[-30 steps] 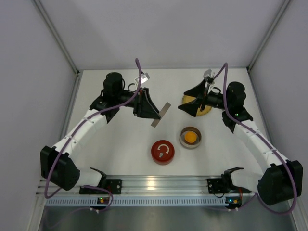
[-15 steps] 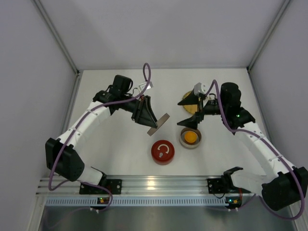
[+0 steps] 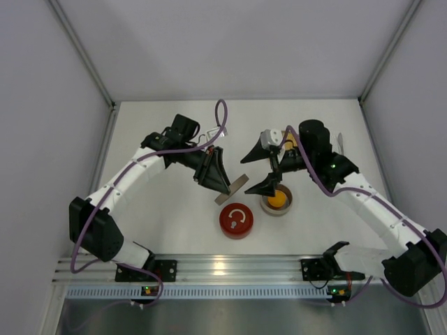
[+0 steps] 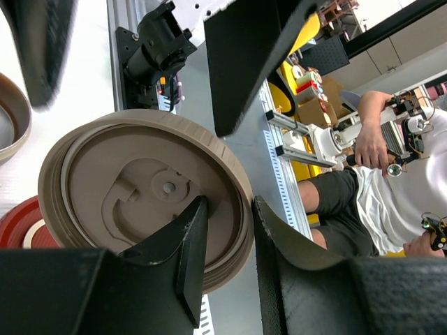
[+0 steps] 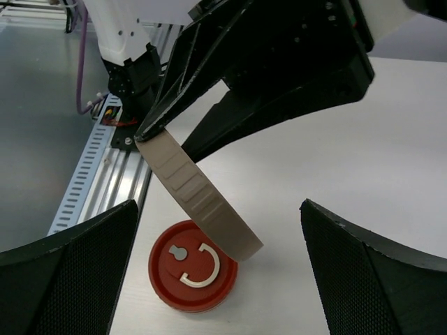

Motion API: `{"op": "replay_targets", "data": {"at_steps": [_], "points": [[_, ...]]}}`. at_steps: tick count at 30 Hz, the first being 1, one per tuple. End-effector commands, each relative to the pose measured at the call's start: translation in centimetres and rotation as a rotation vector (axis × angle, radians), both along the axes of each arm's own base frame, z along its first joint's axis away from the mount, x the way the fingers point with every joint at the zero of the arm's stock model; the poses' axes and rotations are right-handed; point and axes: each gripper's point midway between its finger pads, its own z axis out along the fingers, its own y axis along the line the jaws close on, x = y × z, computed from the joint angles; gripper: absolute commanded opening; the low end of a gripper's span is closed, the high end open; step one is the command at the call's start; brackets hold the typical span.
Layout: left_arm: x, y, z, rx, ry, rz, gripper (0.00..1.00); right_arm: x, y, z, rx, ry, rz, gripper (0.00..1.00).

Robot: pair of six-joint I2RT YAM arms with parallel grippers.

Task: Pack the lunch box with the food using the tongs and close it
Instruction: Pick up the box lid from the center of the board.

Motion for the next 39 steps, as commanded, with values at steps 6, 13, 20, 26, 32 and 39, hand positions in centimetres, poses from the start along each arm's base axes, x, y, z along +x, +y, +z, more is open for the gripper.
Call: {"op": "replay_targets", "data": {"at_steps": [6, 13, 20, 26, 32, 39], "points": [[-2.3, 0.7, 2.9, -0.157, 0.095, -0.142, 0.0, -2.1, 2.1, -0.2, -0.068, -0.099, 0.111, 0.93], [-2.6, 0.4, 2.6, -0.143, 0.118, -0.162, 0.0, -2.6, 2.8, -1.3, -0.13, -0.155, 0.136, 0.78], [-2.7, 0.2, 2.5, -0.137, 0.131, -0.169, 0.0, -2.5, 2.8, -3.2, -0.245, -0.268, 0.137, 0.56], [-2.5, 0.1, 2.3, -0.134, 0.129, -0.167, 0.0, -2.8, 3.0, -2.6, -0.236, -0.273, 0.145, 0.3], [-2.1, -0.1, 1.8, -0.112, 0.118, -0.145, 0.32, -3.4, 3.2, -2.0, -0.218, -0.248, 0.151, 0.0], [5.1, 1.1, 3.4, -0.003, -0.166, 0.192, 0.84, -1.0, 1.8, -2.2, -0.17, -0.095, -0.005, 0.0]]}}
